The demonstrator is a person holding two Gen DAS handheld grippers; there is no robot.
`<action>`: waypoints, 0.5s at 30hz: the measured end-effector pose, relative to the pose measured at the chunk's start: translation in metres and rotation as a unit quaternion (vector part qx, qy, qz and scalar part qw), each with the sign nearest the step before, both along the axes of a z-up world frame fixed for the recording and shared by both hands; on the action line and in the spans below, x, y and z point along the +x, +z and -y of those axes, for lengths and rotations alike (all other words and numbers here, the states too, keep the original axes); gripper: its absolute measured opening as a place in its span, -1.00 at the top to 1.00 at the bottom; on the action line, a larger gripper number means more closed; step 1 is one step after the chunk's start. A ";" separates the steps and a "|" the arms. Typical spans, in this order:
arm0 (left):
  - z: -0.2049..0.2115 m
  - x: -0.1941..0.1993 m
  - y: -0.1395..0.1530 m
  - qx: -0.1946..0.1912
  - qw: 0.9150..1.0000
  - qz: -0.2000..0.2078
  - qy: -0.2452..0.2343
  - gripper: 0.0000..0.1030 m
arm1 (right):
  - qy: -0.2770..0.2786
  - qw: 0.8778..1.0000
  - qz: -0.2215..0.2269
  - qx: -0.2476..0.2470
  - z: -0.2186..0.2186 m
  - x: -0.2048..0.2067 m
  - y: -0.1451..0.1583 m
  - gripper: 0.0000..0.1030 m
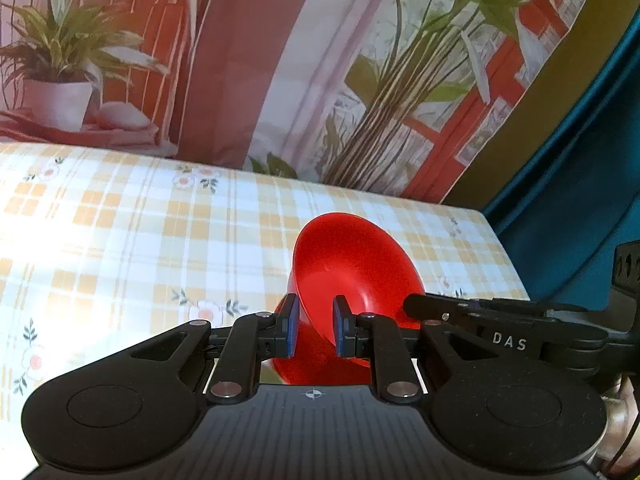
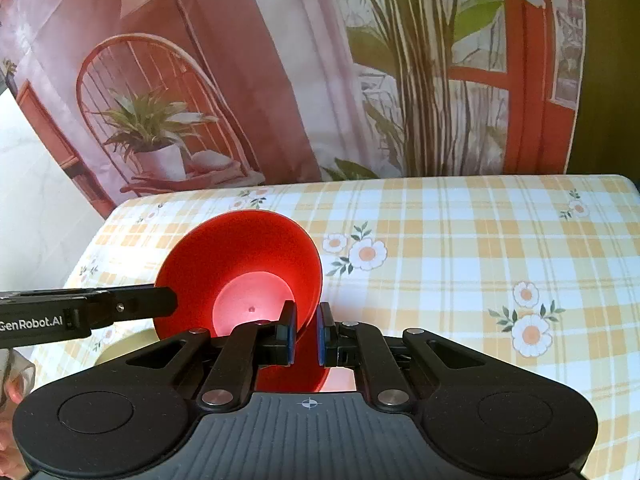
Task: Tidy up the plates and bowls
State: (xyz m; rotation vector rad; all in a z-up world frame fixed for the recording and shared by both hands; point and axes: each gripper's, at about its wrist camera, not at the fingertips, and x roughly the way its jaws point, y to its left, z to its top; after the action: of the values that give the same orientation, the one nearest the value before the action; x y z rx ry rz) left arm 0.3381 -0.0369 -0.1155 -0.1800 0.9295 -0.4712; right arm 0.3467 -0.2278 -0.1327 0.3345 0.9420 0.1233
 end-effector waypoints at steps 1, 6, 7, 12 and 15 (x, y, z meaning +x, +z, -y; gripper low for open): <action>0.000 -0.002 -0.001 0.001 1.000 -0.002 -0.001 0.63 | 0.001 1.000 0.000 -0.001 0.000 -0.002 0.000 0.82; -0.001 -0.006 -0.006 0.008 1.000 -0.010 -0.006 0.63 | 0.004 1.000 -0.001 -0.005 -0.002 -0.008 -0.001 0.82; -0.001 -0.007 -0.007 0.010 1.000 -0.011 -0.008 0.63 | 0.003 1.000 -0.002 -0.005 -0.001 -0.009 -0.001 0.82; 0.002 -0.009 -0.009 0.025 1.000 -0.009 -0.017 0.63 | 0.005 1.000 -0.005 -0.009 -0.002 -0.010 -0.003 0.82; 0.003 -0.010 -0.011 0.028 0.999 -0.012 -0.021 0.63 | 0.004 1.000 -0.007 -0.011 -0.002 -0.010 -0.006 0.82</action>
State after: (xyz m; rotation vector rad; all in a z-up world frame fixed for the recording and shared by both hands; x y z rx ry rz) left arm 0.3278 -0.0403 -0.1265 -0.1153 0.9698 -0.4832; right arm 0.3362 -0.2259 -0.1383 0.3115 0.9584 0.1181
